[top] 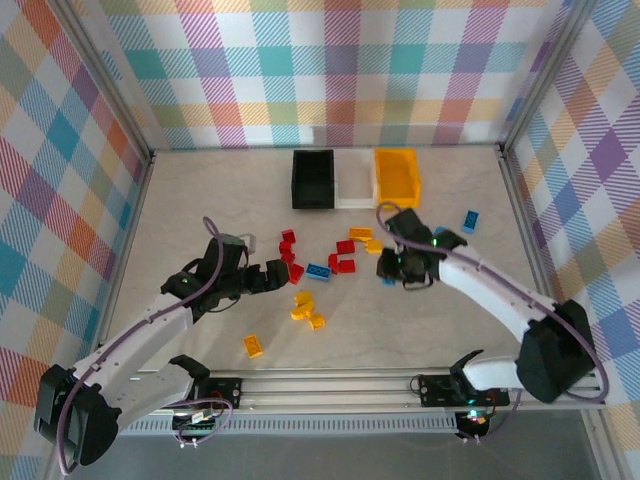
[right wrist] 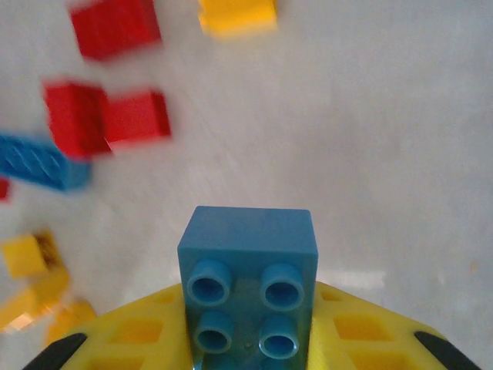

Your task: Sort the legos into containers by color

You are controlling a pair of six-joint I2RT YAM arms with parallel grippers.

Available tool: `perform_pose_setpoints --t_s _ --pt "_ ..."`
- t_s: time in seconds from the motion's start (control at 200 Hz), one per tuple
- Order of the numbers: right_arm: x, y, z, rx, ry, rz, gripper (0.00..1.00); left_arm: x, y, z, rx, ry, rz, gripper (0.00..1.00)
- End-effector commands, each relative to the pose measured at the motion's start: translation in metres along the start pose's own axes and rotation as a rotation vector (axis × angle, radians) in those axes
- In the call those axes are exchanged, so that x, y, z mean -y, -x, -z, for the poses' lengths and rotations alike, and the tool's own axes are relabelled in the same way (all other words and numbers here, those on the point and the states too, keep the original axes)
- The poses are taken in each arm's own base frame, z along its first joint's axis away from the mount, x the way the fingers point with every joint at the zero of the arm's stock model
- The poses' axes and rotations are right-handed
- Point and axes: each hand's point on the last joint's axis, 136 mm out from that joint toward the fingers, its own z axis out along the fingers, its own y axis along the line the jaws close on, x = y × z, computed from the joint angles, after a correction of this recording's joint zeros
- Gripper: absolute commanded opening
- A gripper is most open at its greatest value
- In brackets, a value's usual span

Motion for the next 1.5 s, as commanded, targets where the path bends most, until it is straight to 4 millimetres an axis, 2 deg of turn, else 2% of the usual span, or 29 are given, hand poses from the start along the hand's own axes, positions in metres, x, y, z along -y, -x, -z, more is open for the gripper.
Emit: perform_pose_setpoints --t_s 0.0,0.08,0.175,0.25,0.365,0.505,0.685,0.79,0.87,0.9,1.01,1.105,1.215,1.27,1.395,1.5 --pt "-0.014 0.066 0.007 0.081 0.028 0.049 0.32 0.002 -0.005 -0.003 -0.023 -0.013 0.006 1.00" --pt "-0.024 0.118 0.007 0.140 0.033 0.056 0.32 0.000 -0.007 -0.003 -0.030 -0.005 0.002 1.00" --pt "-0.023 0.171 -0.003 0.180 -0.006 0.057 0.32 -0.001 -0.008 -0.002 -0.032 0.000 0.001 1.00" --pt "-0.020 0.203 -0.016 0.196 -0.006 0.036 0.32 -0.003 -0.009 -0.002 -0.034 0.007 -0.002 1.00" --pt "-0.008 0.240 -0.036 0.230 -0.021 0.014 0.31 -0.005 -0.009 -0.001 -0.041 0.021 -0.005 1.00" --pt "0.011 0.264 -0.063 0.230 -0.045 -0.007 0.31 -0.006 -0.010 -0.004 -0.059 0.034 -0.012 1.00" --pt "0.025 0.279 -0.092 0.223 -0.047 -0.019 0.32 -0.005 -0.009 -0.012 -0.082 0.041 -0.011 1.00" --pt "0.028 0.284 -0.102 0.204 -0.044 -0.021 0.39 -0.003 -0.007 -0.015 -0.086 0.036 -0.006 1.00" --pt "0.026 0.288 -0.103 0.204 -0.037 -0.015 0.48 -0.003 -0.007 -0.016 -0.088 0.039 -0.004 1.00" --pt "0.025 0.290 -0.101 0.206 -0.033 -0.016 0.55 -0.003 -0.006 -0.015 -0.085 0.039 -0.004 1.00" --pt "0.019 0.290 -0.079 0.218 -0.016 -0.038 0.65 -0.002 -0.005 -0.013 -0.080 0.038 -0.005 1.00" --pt "0.024 0.279 -0.050 0.233 -0.043 -0.072 0.72 -0.001 -0.004 -0.011 -0.073 0.034 -0.007 1.00" --pt "0.049 0.241 -0.020 0.226 -0.125 -0.126 0.76 0.002 -0.001 -0.009 -0.058 0.018 -0.003 1.00" --pt "0.064 0.211 -0.015 0.195 -0.158 -0.153 0.77 0.004 -0.001 -0.009 -0.053 0.008 0.000 1.00" --pt "0.100 0.152 -0.017 0.107 -0.201 -0.215 0.79 0.006 -0.002 -0.009 -0.050 -0.012 0.005 1.00" --pt "0.121 0.122 -0.026 0.055 -0.197 -0.262 0.76 0.009 -0.002 -0.010 -0.059 -0.021 -0.002 1.00"
